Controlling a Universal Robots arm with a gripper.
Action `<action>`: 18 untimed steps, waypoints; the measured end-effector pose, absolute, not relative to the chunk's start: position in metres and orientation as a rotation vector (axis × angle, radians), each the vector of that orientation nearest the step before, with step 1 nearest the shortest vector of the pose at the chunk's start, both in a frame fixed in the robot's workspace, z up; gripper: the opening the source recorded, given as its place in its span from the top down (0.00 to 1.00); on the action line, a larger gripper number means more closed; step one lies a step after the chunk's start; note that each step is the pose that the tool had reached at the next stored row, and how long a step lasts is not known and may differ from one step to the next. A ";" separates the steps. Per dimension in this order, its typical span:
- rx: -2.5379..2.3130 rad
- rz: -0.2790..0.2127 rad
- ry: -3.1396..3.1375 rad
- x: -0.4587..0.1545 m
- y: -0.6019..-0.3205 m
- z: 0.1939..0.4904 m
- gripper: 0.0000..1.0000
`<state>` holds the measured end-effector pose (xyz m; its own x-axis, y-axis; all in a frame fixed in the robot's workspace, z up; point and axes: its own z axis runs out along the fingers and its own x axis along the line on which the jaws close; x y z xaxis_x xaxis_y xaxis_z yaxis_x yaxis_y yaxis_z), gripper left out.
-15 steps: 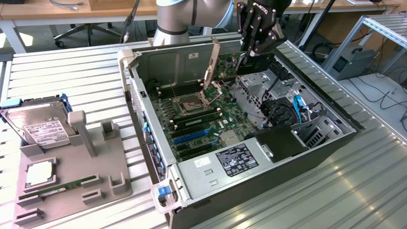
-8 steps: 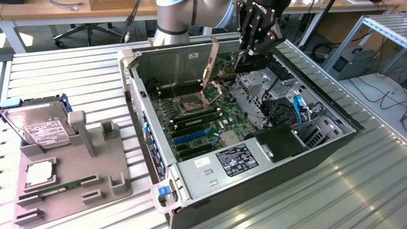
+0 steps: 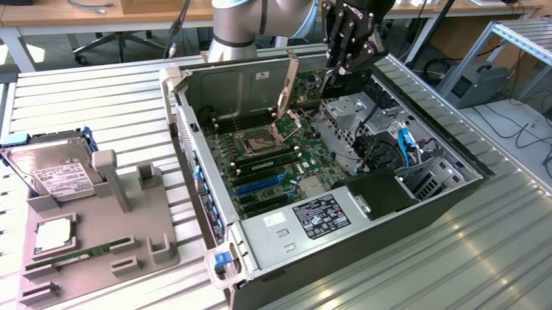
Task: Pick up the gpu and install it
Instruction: 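Insert the gpu into the slot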
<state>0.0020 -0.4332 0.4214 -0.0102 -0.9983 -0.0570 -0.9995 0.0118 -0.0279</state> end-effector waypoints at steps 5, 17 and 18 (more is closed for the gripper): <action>-2.167 0.031 2.191 0.002 -0.433 0.421 0.73; -2.157 0.031 2.200 -0.001 -0.433 0.418 0.73; -2.157 0.031 2.200 -0.002 -0.433 0.417 0.73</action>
<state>-0.0019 -0.4332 0.4173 -0.0188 -0.9982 -0.0569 -0.9994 0.0204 -0.0279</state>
